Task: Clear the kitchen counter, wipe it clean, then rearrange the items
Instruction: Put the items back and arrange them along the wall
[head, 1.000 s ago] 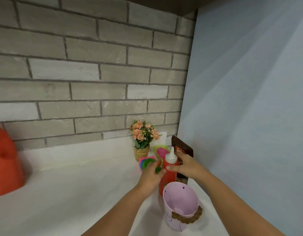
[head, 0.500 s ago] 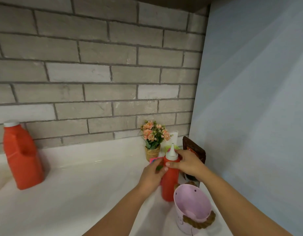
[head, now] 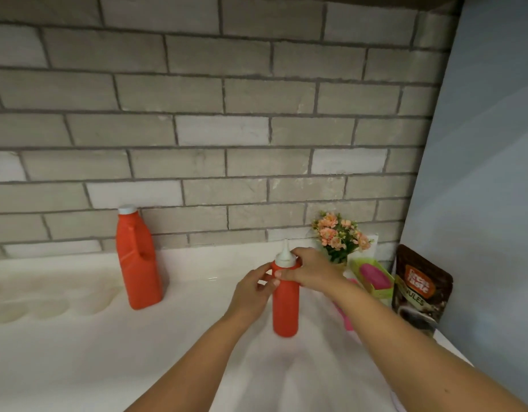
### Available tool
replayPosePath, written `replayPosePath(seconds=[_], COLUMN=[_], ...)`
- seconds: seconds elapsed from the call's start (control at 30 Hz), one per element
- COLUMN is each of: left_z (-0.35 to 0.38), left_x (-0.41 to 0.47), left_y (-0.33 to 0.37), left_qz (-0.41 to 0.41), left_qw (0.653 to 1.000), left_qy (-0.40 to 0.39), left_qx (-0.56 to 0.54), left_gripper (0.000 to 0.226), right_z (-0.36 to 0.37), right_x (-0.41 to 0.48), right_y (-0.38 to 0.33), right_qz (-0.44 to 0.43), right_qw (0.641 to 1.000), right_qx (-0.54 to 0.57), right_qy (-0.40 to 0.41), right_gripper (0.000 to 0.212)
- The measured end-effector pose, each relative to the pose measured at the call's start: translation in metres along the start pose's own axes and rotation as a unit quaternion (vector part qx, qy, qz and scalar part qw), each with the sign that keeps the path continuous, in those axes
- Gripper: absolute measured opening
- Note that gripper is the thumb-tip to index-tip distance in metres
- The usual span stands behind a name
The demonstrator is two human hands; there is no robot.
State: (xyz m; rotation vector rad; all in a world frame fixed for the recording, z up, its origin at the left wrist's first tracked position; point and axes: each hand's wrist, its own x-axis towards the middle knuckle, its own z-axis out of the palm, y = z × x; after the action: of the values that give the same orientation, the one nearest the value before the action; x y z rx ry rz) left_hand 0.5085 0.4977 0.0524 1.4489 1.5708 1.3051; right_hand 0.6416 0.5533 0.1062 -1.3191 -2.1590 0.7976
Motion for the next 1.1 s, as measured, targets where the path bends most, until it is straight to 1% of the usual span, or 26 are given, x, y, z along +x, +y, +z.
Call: replayPosePath(seconds=[0.17,0.3,0.47,0.57,0.73,0.9,1.1], left_z=[-0.054,-0.09,-0.122,-0.135,-0.149,-0.156,-0.156], left_x=[0.002,0.01,0.02,0.027,0.042,0.053,0.057], left_y=[-0.022,-0.039,-0.055,-0.063,-0.075,-0.085,-0.092], left_qz=[-0.011,-0.021,-0.03,-0.039,-0.048,-0.05,-0.02], left_qw=[0.997,0.989,0.978,0.97,0.963,0.959,0.956], left_qy=[0.071,0.143,0.208,0.237,0.264,0.277,0.285], left_qx=[-0.001,0.002,0.014,0.021,0.035,0.039,0.062], left_gripper=[0.034,0.025,0.009,0.006,0.017,0.02,0.029], right_z=[0.048,0.083,0.12,0.137,0.158,0.169,0.178], right_x=[0.028,0.052,0.077,0.09,0.109,0.124,0.132], right_y=[-0.042,-0.069,-0.09,-0.099,-0.108,-0.114,-0.117], right_qz=[-0.036,-0.049,-0.062,-0.067,-0.067,-0.07,-0.067], right_qw=[0.999,0.997,0.995,0.994,0.994,0.993,0.992], right_qx=[0.027,0.046,0.076,0.086,0.085,0.093,0.106], right_qy=[-0.017,-0.023,-0.018,-0.015,0.0,-0.001,0.008], right_gripper=[0.043,0.043,0.041,0.041,0.044,0.045,0.04])
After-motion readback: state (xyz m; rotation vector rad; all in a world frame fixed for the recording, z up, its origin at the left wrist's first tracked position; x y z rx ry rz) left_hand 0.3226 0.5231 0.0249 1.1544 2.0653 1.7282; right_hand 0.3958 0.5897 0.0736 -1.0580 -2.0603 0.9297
